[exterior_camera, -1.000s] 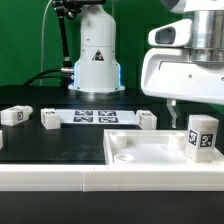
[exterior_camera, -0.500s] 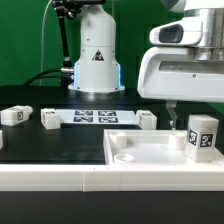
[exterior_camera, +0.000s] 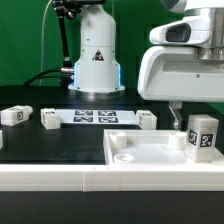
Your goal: Assemble one leg
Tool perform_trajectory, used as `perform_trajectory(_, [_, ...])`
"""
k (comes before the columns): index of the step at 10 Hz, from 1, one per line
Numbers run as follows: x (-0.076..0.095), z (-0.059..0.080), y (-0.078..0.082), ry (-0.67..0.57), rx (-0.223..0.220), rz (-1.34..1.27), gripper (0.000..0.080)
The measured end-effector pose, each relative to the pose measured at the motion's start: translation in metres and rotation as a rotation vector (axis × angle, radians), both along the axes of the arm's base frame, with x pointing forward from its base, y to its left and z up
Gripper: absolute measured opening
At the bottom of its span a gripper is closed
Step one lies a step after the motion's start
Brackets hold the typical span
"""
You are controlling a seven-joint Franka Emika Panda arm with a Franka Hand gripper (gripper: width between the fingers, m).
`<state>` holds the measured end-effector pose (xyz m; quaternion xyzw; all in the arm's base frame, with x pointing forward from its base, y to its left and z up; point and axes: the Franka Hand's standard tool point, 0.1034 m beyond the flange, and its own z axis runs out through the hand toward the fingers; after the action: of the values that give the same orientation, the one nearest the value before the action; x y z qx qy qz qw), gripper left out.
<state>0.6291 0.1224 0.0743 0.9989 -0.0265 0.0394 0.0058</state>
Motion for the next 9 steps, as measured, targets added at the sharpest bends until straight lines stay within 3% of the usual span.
perform_trajectory(1, [0.0001,0.0,-0.0002,0.0,0.0,0.0,0.0334])
perform_trajectory(2, [0.0001,0.0,-0.0003,0.0,0.0,0.0,0.029])
perform_trajectory(5, [0.0001,-0.0001,-0.0007,0.0,0.004,-0.031,0.029])
perform_trajectory(9, [0.0004,-0.0012,-0.0043,-0.001,0.045,-0.42,0.029])
